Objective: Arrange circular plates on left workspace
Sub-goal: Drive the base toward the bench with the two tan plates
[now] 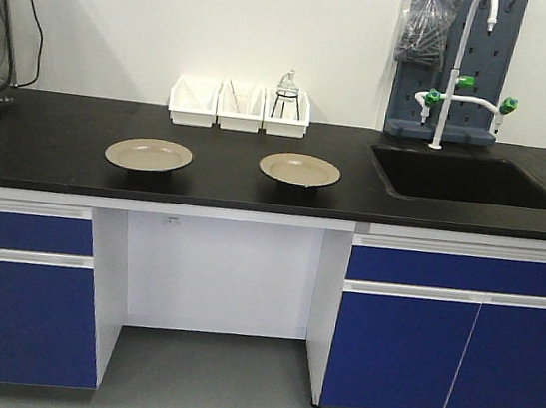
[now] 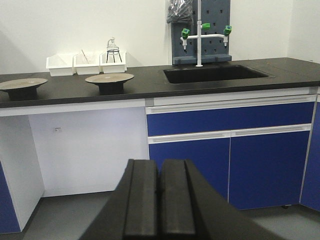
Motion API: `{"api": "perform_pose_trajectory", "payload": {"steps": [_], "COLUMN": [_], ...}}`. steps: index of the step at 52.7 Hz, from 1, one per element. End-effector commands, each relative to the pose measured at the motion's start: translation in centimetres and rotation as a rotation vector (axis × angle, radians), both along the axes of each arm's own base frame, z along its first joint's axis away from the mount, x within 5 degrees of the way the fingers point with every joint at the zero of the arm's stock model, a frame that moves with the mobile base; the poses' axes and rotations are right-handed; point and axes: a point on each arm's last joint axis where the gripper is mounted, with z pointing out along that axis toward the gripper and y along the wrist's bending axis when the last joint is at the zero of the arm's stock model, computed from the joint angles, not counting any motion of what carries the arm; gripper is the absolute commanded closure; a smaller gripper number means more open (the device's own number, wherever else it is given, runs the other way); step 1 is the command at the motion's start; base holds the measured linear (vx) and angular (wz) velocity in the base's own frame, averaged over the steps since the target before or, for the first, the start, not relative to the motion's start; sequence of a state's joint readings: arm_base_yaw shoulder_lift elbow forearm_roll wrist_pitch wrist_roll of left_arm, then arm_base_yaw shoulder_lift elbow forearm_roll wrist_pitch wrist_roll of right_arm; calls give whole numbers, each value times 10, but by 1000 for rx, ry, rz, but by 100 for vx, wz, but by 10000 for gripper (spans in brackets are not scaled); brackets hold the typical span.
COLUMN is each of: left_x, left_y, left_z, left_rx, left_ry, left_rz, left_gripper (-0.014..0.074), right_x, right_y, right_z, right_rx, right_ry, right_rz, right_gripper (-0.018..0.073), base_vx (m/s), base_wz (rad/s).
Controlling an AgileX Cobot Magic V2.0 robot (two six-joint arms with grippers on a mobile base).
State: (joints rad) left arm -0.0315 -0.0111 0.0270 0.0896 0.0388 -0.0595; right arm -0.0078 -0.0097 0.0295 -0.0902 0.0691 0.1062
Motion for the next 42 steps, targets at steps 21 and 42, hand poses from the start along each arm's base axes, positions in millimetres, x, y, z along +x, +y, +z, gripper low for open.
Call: {"api": "perform_pose_trajectory", "payload": {"steps": [21, 42], "left_x": [-1, -1], "left_y": [-1, -1], "left_z": [2, 2], "left_rx": [-6, -6], "left_ry": [-78, -78], "left_rz": [-14, -14], "left_gripper": [594, 594], "right_x": [0, 0], "right_y": [1, 1], "right_z": [1, 1], "right_rx": [-14, -14], "right_ry": [-72, -72], "right_rz": [4, 4], "right_gripper": [558, 558], "base_vx": [16, 36], "base_wz": [-2, 8]}}
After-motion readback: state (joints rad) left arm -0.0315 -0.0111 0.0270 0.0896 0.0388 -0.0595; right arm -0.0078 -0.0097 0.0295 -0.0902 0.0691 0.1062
